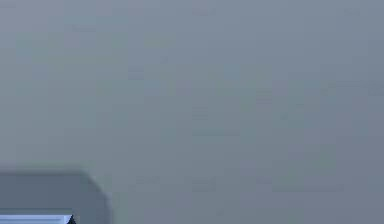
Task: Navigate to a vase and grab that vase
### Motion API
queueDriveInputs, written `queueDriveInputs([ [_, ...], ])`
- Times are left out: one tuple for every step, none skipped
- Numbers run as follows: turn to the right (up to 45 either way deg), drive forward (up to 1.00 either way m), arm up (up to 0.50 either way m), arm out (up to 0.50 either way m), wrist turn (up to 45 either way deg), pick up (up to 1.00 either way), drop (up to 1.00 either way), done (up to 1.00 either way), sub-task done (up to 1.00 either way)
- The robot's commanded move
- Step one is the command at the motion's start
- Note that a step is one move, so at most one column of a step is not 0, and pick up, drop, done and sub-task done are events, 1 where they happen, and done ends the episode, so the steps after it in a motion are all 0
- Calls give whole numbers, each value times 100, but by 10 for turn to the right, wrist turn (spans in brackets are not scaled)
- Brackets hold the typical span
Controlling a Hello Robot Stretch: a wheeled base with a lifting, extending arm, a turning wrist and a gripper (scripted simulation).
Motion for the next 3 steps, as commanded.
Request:
queueDriveInputs([
  [-450, 0, 0, 0, 0, 0, 0, 0, 0],
  [-450, 0, 0, 0, 0, 0, 0, 0, 0],
  [-450, 0, 0, 0, 0, 0, 0, 0, 0],
])
